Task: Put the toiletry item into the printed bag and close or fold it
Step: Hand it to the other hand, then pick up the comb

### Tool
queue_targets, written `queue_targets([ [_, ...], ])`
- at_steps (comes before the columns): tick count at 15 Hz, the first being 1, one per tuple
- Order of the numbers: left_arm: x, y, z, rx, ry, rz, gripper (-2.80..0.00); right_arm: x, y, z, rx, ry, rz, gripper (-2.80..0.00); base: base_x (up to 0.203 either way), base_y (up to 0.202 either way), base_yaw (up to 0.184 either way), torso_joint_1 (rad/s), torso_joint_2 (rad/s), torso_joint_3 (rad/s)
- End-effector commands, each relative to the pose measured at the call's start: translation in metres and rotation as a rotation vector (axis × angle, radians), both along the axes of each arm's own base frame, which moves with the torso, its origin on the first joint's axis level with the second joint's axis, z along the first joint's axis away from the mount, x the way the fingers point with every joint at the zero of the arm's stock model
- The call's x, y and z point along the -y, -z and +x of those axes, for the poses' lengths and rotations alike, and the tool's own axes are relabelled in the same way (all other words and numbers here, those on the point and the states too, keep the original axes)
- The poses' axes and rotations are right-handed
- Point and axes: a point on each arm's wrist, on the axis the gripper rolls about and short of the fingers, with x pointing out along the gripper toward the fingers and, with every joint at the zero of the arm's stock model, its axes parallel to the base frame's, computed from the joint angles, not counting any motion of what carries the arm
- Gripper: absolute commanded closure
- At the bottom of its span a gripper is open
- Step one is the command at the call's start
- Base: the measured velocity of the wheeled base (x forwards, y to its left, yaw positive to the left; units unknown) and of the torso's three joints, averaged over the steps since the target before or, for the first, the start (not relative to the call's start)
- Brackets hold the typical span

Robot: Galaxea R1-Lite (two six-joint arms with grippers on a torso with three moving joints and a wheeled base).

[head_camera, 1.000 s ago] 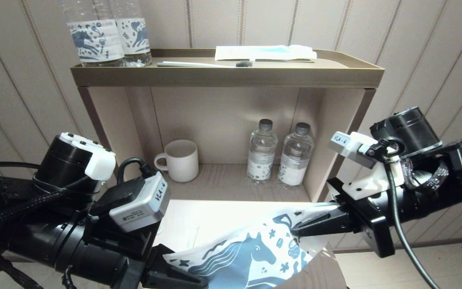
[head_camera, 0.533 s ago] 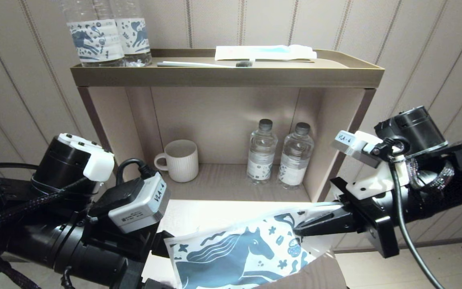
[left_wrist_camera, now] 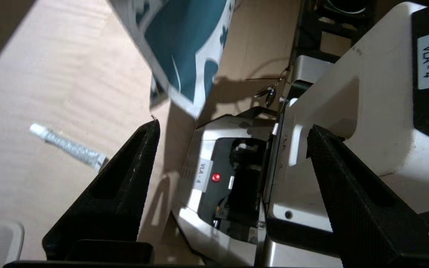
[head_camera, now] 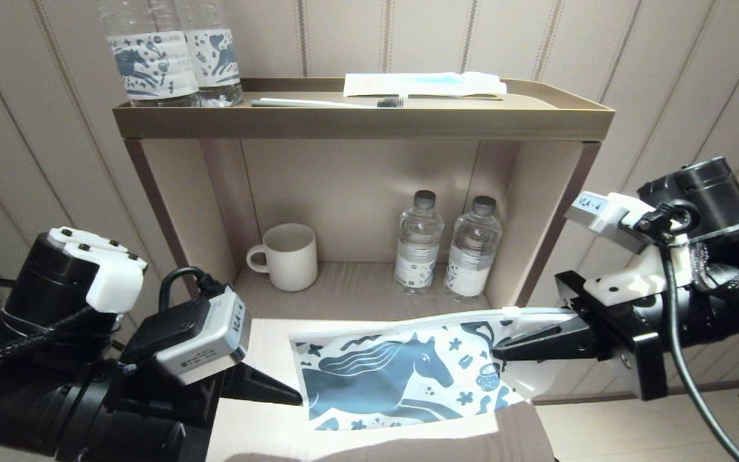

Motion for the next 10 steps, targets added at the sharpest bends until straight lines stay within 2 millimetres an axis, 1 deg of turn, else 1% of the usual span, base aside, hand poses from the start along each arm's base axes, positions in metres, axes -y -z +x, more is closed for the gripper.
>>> queue_targets([
  [1, -0.012, -0.003, -0.010, 0.025, -0.049, -0.004, -2.80, 0.005, -0.003, -0.003, 0.011, 0.007, 0.011, 0.00, 0.000, 0.000, 0.000, 0.000, 0.00, 0.000],
  [4, -0.042, -0.007, -0.030, 0.119, -0.227, 0.023, -2.80, 0.012, -0.006, -0.010, 0.021, 0.017, 0.026, 0.00, 0.000, 0.000, 0.000, 0.000, 0.00, 0.000],
  [6, -0.065, -0.009, -0.054, 0.209, -0.374, 0.072, -2.80, 0.016, -0.007, -0.013, 0.025, 0.032, 0.027, 0.00, 0.000, 0.000, 0.000, 0.000, 0.00, 0.000],
  [8, -0.089, -0.009, -0.083, 0.302, -0.501, 0.190, -2.80, 0.017, -0.008, -0.015, 0.022, 0.034, 0.030, 0.00, 0.000, 0.000, 0.000, 0.000, 0.00, 0.000],
  [10, -0.110, -0.008, -0.109, 0.413, -0.611, 0.358, -2.80, 0.018, -0.011, -0.019, 0.019, 0.039, 0.037, 0.00, 0.000, 0.000, 0.000, 0.000, 0.00, 0.000],
])
